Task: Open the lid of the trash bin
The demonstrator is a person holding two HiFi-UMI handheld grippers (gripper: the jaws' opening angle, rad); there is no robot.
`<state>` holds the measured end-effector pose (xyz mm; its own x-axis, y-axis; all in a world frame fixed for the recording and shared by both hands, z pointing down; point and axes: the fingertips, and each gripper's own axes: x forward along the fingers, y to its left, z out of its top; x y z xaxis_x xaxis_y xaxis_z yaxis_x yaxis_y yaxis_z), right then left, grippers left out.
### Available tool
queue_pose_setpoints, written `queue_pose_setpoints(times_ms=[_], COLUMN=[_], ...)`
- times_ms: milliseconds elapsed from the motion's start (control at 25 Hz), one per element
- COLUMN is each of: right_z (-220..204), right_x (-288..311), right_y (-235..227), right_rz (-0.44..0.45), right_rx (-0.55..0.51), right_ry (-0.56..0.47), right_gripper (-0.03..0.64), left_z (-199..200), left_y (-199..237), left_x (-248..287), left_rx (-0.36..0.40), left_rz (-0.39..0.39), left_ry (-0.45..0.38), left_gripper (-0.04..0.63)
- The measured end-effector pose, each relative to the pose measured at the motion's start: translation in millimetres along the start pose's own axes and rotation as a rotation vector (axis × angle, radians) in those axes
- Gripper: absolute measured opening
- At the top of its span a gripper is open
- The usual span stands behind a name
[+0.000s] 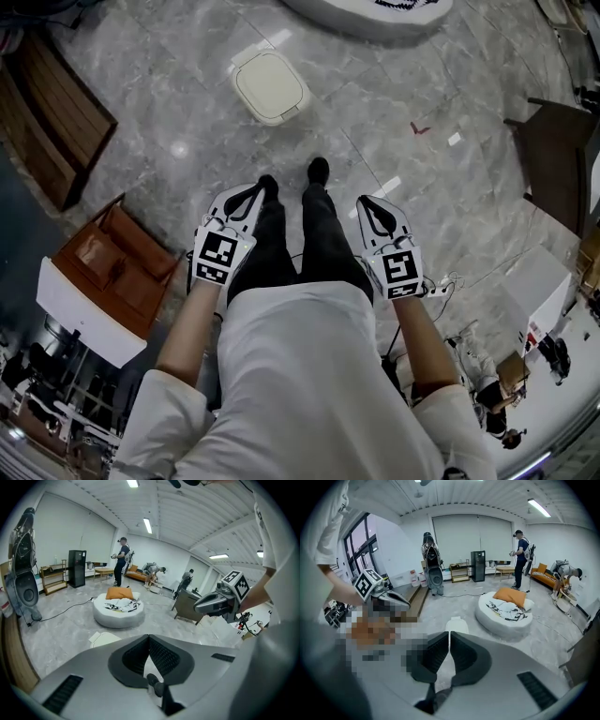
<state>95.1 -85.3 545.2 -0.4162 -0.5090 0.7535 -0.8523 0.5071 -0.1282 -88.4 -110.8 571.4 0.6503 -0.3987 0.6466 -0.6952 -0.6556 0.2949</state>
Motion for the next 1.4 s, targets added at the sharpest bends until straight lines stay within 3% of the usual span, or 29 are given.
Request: queue_pose_setpoints(times_ms=[520,1400], right_z=[-25.8,-111.0], right_x=[55.5,147.0], right_y=[-19.6,-70.2], right_rz=[0.108,0.182], right_rx=[0.064,0.095], right_ry=[0.020,0.086], right_gripper=[0.033,0.032], left_z=[-27.8,-98.7], left_y=[8.6,45.5], left_x=[56.1,186.4], left_rx=[-0.035,0.032], left_rz=[0.057,0.086], left_ry=[0.048,0.208], left_gripper=[0.018,0.018])
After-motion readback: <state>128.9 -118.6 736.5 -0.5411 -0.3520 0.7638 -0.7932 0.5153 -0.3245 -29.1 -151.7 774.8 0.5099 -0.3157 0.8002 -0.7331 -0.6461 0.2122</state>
